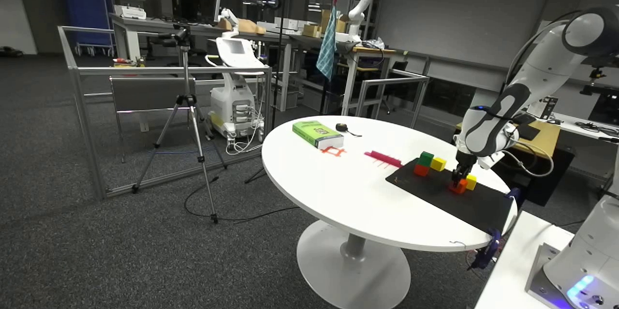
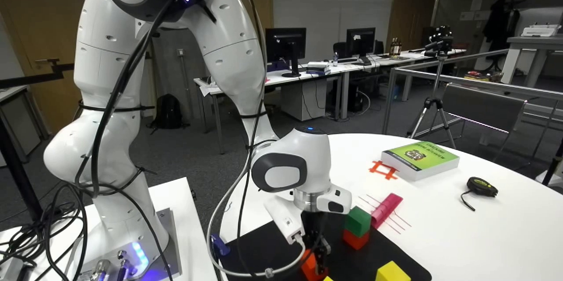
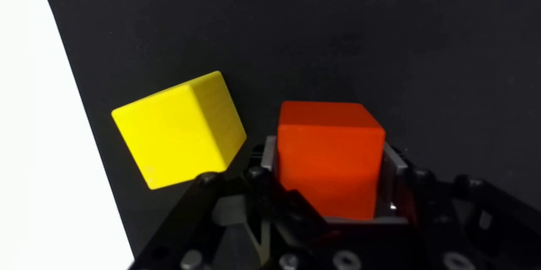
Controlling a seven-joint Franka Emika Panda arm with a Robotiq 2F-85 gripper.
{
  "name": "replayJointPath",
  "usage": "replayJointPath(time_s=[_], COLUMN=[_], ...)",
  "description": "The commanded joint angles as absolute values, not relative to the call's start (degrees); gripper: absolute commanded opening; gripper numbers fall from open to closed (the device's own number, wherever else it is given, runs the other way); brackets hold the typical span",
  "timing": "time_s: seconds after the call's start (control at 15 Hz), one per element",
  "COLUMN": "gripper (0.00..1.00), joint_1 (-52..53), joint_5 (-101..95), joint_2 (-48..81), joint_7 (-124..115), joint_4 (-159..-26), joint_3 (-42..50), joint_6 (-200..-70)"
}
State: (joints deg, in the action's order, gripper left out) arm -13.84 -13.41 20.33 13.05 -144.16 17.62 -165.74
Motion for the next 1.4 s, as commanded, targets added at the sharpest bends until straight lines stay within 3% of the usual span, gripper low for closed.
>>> replayJointPath(time_s=[0.0,0.27,0.67,0.73,1.27,1.33], gripper=[0.31,0.31,0.31,0.56,0.56,0.31], joint_1=[-14.3,-17.7,-14.6,-14.8,-14.0,-14.0], joint_5=[-14.3,-9.1,-3.8,-5.4,-5.2,-5.2], joint_2=[16.0,7.1,-6.4,-1.2,-5.2,-5.2], joint_7=[14.5,18.9,19.6,19.5,19.3,19.3], joint_4=[-145.7,-147.7,-148.5,-146.6,-147.8,-147.8], joint_3=[17.6,13.1,12.5,13.2,13.2,13.2], joint_6=[-164.4,-161.4,-153.5,-155.9,-154.0,-154.0])
